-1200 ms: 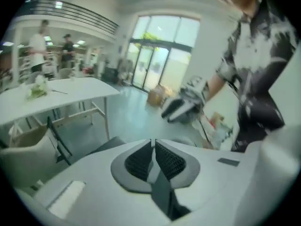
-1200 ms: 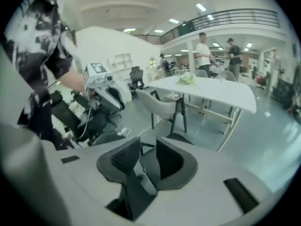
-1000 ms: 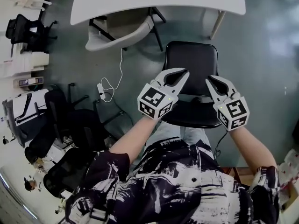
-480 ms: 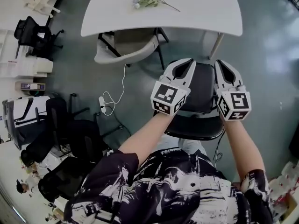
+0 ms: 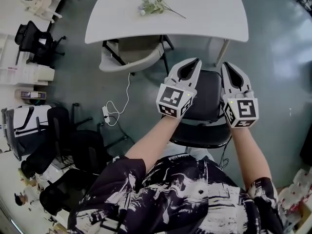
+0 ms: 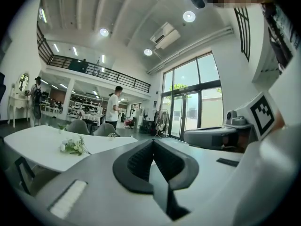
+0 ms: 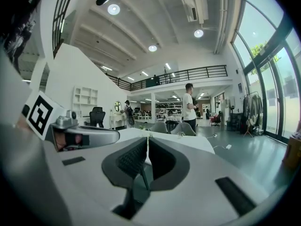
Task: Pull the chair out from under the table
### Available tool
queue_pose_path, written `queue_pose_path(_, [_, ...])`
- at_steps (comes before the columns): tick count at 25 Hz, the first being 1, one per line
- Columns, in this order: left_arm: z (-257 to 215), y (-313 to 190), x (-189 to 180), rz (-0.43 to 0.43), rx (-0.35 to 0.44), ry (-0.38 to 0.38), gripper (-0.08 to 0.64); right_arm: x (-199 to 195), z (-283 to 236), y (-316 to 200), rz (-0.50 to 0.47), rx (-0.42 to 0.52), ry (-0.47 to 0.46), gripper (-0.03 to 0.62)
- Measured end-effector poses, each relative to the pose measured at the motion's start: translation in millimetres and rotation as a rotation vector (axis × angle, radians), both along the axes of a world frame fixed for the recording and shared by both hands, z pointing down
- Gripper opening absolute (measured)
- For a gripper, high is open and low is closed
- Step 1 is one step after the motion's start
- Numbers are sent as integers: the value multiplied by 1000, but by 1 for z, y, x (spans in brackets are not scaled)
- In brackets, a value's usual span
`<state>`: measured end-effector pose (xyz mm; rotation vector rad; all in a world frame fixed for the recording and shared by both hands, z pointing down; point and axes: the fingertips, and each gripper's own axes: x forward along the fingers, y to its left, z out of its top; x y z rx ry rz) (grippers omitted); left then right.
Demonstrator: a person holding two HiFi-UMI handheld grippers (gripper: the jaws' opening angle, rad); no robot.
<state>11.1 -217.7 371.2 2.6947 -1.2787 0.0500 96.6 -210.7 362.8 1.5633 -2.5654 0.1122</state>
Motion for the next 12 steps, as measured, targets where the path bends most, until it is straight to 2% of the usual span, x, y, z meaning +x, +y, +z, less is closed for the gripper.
queue_pose_path(9, [-69, -15, 0, -6, 100, 9, 5, -1, -80, -5, -29, 135, 12, 12])
queue_pose_path(12, [-85, -13, 1, -8, 116, 7, 6, 1, -94, -2, -33, 149, 11, 12])
